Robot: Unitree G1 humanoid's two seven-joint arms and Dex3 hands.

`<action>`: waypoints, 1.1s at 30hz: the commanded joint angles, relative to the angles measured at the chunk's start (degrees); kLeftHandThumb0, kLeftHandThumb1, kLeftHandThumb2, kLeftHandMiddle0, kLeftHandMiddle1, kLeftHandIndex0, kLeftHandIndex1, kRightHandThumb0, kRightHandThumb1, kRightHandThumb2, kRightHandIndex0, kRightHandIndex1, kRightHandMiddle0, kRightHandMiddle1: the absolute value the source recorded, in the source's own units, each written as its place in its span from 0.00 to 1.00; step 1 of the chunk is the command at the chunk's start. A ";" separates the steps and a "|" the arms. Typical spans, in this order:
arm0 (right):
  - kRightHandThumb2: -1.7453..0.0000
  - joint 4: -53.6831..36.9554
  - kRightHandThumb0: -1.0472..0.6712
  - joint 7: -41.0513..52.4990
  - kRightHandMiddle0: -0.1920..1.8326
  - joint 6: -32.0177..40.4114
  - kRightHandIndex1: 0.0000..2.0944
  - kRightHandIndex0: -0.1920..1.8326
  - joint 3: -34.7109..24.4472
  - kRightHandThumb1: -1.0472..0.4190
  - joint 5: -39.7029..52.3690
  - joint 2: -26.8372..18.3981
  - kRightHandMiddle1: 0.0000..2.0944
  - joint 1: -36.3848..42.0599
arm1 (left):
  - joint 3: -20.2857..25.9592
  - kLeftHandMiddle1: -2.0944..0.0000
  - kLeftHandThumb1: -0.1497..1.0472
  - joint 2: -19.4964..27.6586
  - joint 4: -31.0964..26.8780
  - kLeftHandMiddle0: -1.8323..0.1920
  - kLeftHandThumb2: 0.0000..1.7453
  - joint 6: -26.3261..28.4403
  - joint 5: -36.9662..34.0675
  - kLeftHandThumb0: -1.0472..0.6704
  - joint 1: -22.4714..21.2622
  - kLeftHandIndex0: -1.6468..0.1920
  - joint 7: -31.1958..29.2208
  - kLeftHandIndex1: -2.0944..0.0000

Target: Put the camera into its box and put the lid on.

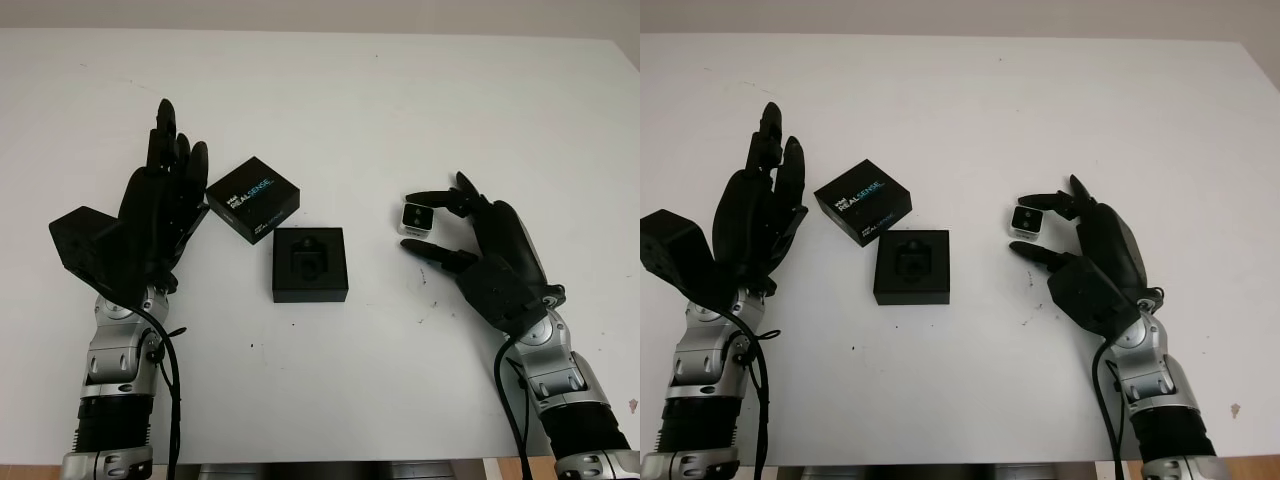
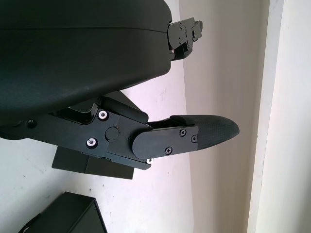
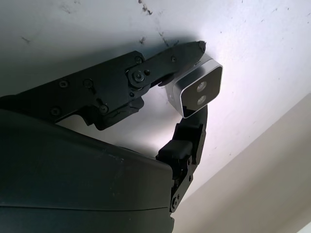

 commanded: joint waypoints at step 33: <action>0.97 0.51 0.35 4.44 0.29 -0.67 0.02 0.24 -0.32 0.05 9.02 3.90 0.64 0.27 | 0.00 0.99 1.00 0.45 -1.94 1.00 0.29 0.30 -0.26 0.20 0.14 1.00 -0.59 0.98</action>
